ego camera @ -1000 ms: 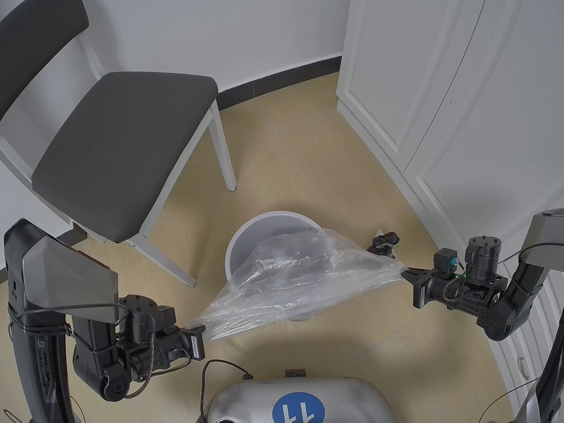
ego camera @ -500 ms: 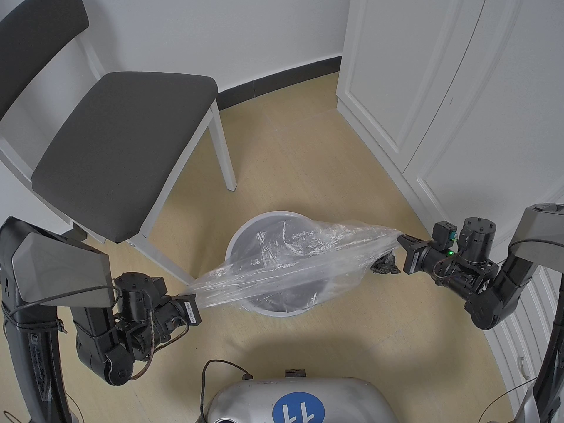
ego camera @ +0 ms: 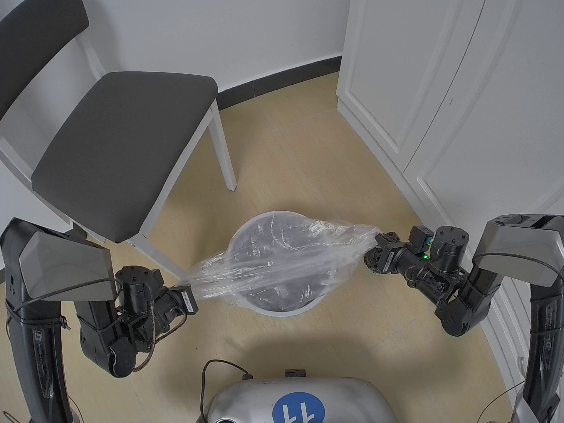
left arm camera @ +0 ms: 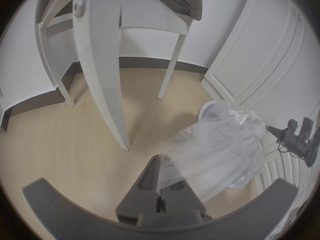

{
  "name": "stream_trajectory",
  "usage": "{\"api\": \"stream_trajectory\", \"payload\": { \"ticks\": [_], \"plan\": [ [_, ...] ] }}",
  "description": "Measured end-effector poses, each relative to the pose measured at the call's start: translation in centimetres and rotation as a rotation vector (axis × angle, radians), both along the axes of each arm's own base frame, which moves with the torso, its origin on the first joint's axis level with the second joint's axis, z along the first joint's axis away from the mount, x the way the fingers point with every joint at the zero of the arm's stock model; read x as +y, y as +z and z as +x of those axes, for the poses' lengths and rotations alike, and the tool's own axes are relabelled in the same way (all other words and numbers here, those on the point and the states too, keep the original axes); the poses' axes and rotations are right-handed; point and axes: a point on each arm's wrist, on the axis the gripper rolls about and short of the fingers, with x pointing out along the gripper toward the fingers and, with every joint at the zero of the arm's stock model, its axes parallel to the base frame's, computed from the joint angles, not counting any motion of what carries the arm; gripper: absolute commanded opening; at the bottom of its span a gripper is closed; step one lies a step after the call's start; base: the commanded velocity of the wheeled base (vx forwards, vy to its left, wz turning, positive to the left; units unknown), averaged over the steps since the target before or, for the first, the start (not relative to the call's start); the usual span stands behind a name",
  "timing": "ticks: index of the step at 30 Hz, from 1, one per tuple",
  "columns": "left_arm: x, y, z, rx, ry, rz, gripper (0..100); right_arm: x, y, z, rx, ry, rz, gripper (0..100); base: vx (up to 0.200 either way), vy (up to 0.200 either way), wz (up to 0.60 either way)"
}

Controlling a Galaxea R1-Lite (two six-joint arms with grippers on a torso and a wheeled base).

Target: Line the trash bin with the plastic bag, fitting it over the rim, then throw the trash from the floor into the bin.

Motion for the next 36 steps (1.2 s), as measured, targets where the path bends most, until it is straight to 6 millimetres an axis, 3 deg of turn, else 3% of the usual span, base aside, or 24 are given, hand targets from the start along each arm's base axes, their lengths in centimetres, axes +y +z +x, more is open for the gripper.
{"api": "stream_trajectory", "payload": {
  "ticks": [7, 16, 20, 25, 32, 36],
  "plan": [
    [0.4, 1.1, 0.0, -0.025, 0.024, -0.042, 0, -1.8, 0.2, -0.5, -0.004, -0.009, -0.044, 100, 0.000, 0.000, 0.00],
    [0.6, 3.6, -0.4, -0.089, 0.035, -0.109, 0, -6.4, 1.8, -4.4, -0.028, 0.114, -0.242, 100, 0.000, 0.000, 0.00],
    [0.7, 4.8, -0.6, -0.120, 0.036, -0.129, 0, -7.0, 2.9, -5.6, -0.048, 0.114, -0.252, 100, 0.000, 0.000, 0.00],
    [0.7, 5.4, -0.7, -0.140, 0.035, -0.138, 0, -4.7, 3.8, -7.0, -0.071, 0.171, -0.250, 100, 0.000, 0.000, 0.00],
    [0.6, 5.8, -0.8, -0.149, 0.030, -0.143, 0, 1.1, 4.0, -9.3, -0.081, 0.190, -0.268, 100, 0.000, 0.000, 0.00],
    [0.6, 5.8, -0.8, -0.149, 0.031, -0.144, 0, 4.4, 3.1, -10.3, -0.070, 0.220, -0.284, 100, 0.000, 0.000, 0.00]
  ]
}}
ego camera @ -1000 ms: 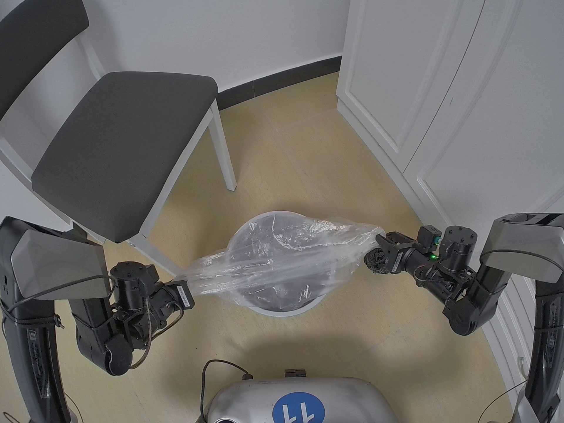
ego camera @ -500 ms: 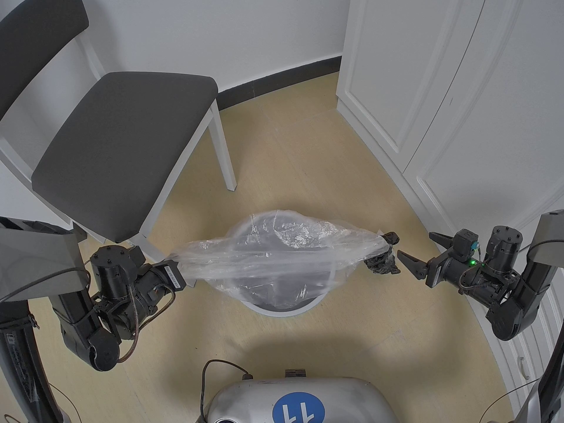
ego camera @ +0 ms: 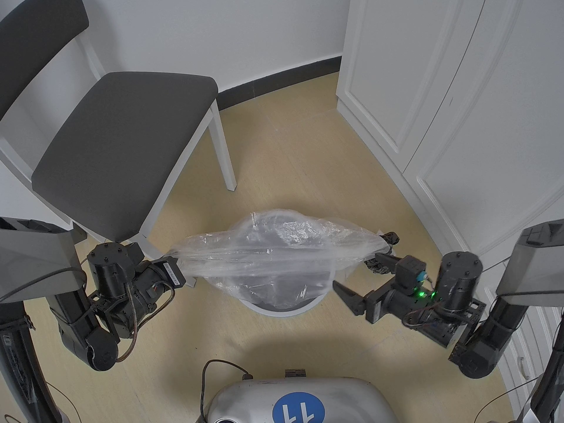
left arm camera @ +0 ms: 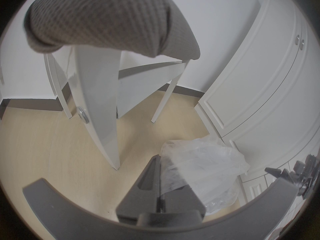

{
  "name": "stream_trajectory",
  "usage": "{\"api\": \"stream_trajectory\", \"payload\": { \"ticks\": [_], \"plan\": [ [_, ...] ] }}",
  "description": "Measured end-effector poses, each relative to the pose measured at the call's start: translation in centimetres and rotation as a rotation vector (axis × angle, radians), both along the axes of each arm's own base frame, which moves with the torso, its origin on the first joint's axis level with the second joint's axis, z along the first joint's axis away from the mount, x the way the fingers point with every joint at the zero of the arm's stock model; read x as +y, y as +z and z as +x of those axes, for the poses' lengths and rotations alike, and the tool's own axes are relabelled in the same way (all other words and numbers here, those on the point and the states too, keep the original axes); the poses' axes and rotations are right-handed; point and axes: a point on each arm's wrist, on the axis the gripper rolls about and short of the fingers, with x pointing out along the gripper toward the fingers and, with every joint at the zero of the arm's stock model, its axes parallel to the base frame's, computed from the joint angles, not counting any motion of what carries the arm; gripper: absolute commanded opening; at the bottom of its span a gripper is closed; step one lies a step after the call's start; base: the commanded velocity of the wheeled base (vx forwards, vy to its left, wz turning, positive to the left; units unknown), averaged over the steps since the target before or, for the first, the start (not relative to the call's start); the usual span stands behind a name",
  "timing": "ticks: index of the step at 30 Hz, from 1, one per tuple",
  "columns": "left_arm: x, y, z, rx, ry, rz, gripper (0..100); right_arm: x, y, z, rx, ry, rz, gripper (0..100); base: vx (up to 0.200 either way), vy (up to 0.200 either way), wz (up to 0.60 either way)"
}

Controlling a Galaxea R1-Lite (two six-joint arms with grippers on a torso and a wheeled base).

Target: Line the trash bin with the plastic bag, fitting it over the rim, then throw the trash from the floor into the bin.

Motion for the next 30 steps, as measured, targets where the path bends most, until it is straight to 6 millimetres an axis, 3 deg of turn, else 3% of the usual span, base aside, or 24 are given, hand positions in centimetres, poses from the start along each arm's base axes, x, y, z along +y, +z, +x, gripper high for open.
{"api": "stream_trajectory", "payload": {
  "ticks": [7, 11, 23, 30],
  "plan": [
    [0.0, -0.1, 0.0, 0.002, 0.000, -0.003, 0, 4.3, -2.1, 0.8, -0.004, 0.013, -0.008, 100, 0.000, 0.000, 0.00],
    [0.0, -0.1, 0.1, 0.004, 0.001, -0.002, 0, 6.2, -2.6, 0.3, 0.028, 0.046, 0.033, 100, 0.000, 0.000, 0.00],
    [-0.1, -0.6, 0.2, 0.016, 0.001, 0.002, 0, 9.9, -1.6, 0.1, 0.375, 0.040, 0.303, 100, 0.000, 0.000, 0.00],
    [-0.1, -0.8, 0.2, 0.024, 0.002, 0.005, 0, 11.1, -0.3, 1.9, 0.390, 0.041, 0.433, 100, 0.000, 0.000, 0.00]
  ]
}}
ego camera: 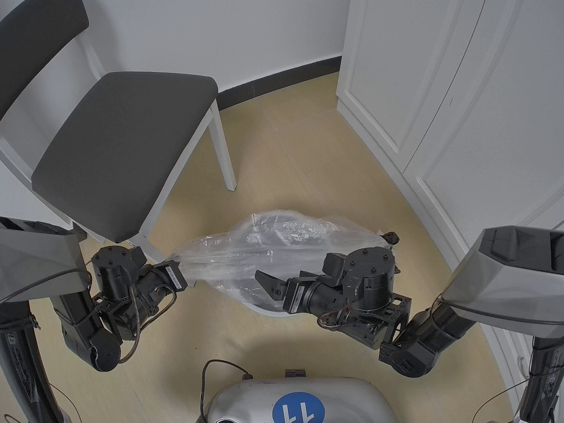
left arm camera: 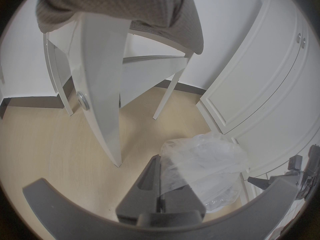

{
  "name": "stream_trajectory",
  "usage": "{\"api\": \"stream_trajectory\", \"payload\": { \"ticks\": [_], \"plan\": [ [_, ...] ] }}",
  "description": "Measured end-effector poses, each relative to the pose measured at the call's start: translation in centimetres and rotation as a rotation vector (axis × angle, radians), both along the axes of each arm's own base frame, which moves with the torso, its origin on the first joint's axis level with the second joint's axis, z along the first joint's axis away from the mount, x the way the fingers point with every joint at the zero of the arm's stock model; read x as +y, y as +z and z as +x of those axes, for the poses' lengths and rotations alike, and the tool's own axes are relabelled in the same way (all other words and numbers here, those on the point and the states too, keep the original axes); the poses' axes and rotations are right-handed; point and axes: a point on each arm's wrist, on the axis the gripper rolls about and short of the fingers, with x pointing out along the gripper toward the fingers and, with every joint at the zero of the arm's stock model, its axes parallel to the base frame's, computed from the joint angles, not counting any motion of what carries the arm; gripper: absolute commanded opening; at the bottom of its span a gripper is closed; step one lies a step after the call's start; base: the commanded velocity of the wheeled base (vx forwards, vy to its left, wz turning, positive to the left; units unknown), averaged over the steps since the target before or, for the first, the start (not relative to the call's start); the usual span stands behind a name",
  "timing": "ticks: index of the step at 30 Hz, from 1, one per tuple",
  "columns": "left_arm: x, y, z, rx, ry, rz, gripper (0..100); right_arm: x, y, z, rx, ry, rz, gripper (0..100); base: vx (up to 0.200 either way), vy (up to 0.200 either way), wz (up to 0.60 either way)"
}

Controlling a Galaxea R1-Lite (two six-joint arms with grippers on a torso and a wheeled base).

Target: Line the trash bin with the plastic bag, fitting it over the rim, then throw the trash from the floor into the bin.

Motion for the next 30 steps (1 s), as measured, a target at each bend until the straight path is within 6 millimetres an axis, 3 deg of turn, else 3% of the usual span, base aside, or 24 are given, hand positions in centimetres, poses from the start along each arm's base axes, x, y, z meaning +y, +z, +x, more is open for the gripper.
{"api": "stream_trajectory", "payload": {
  "ticks": [8, 21, 30],
  "plan": [
    [0.0, -0.4, 0.0, 0.013, 0.001, 0.005, 0, 0.8, -1.3, 0.8, 0.039, 0.020, 0.043, 100, 0.000, 0.000, 0.00],
    [-0.1, -0.9, 0.3, 0.025, 0.006, 0.011, 0, 1.8, -2.4, -1.9, 0.053, 0.094, -0.032, 100, 0.000, 0.000, 0.00],
    [-0.1, -1.0, 0.3, 0.029, 0.007, 0.012, 0, 2.5, -5.6, 0.6, 0.078, 0.058, -0.040, 100, 0.000, 0.000, 0.00]
  ]
}}
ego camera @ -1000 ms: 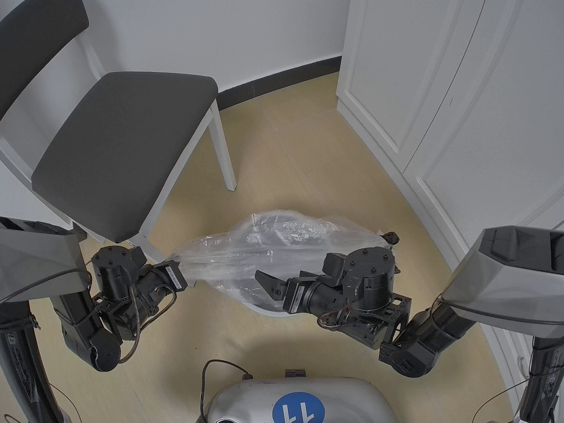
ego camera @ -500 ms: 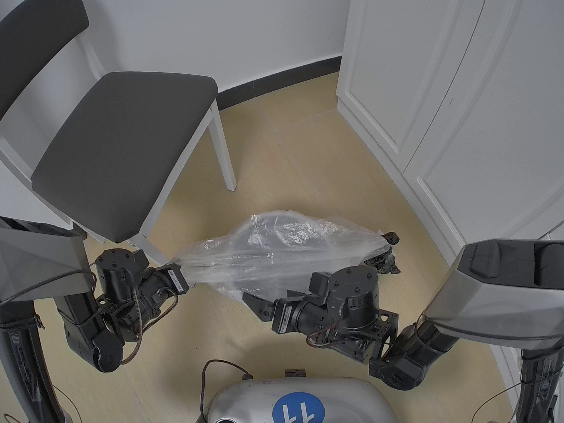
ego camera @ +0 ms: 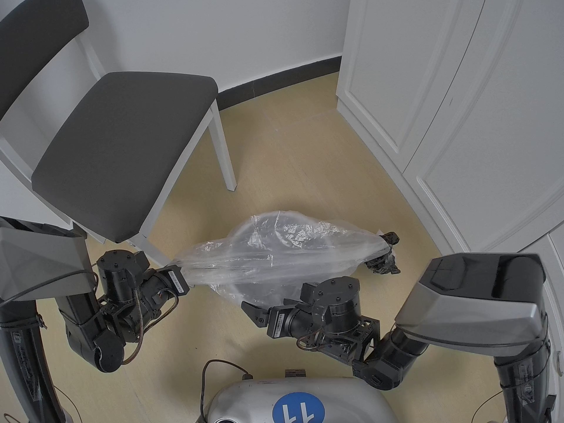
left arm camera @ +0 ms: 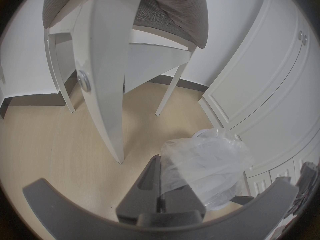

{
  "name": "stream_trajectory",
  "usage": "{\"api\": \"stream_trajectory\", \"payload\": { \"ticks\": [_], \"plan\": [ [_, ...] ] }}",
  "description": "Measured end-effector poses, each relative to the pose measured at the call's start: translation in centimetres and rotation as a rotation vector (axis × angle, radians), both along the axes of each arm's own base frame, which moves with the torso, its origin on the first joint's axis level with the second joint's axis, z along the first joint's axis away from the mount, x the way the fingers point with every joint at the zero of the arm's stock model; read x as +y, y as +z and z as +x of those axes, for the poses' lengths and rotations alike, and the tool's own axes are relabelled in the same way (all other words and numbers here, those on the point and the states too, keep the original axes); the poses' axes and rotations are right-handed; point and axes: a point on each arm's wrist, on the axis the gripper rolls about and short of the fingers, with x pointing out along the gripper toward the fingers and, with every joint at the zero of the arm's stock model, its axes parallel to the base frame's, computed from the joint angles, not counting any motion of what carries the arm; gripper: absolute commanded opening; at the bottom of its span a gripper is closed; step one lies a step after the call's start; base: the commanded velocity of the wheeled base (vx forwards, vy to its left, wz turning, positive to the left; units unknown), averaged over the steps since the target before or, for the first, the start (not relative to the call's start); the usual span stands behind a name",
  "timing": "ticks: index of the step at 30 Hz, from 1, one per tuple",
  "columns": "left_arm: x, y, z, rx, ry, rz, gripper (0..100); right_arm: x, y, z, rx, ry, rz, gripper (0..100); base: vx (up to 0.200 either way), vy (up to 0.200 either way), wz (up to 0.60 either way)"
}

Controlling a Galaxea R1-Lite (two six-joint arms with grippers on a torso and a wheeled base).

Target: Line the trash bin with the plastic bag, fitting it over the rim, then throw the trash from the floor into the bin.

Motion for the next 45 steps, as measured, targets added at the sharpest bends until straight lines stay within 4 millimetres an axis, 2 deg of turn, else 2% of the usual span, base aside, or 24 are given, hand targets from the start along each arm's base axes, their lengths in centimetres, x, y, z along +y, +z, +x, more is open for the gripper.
{"api": "stream_trajectory", "payload": {
  "ticks": [11, 17, 21, 27, 32, 37, 45],
  "plan": [
    [0.0, -0.1, 0.1, -0.001, 0.002, -0.005, 0, 0.7, -3.0, 3.5, -0.005, -0.062, 0.025, 100, 0.000, 0.000, 0.00],
    [-0.3, -0.1, 0.2, 0.003, 0.000, -0.022, 0, 0.4, -3.6, 3.6, 0.006, -0.071, 0.013, 100, 0.000, 0.000, 0.00],
    [-0.4, -0.2, 0.1, 0.004, -0.006, -0.023, 0, 0.2, -2.8, 2.4, 0.004, -0.047, -0.019, 100, 0.000, 0.000, 0.00],
    [-0.5, -0.2, 0.1, 0.005, -0.010, -0.023, 0, -0.6, 0.6, -0.8, -0.073, 0.029, -0.111, 100, 0.000, 0.000, 0.00],
    [-0.6, -0.1, 0.1, 0.002, -0.010, -0.024, 0, -1.9, 3.4, -2.5, -0.161, 0.067, -0.175, 100, 0.000, 0.000, 0.00],
    [-0.6, -0.1, 0.1, 0.002, -0.010, -0.023, 0, -3.4, 4.0, -2.3, -0.232, 0.067, -0.265, 100, 0.000, 0.000, 0.00],
    [-0.6, -0.1, 0.1, 0.002, -0.009, -0.023, 0, -6.7, 1.9, 0.2, -0.276, 0.026, -0.447, 100, 0.000, 0.000, 0.00]
  ]
}}
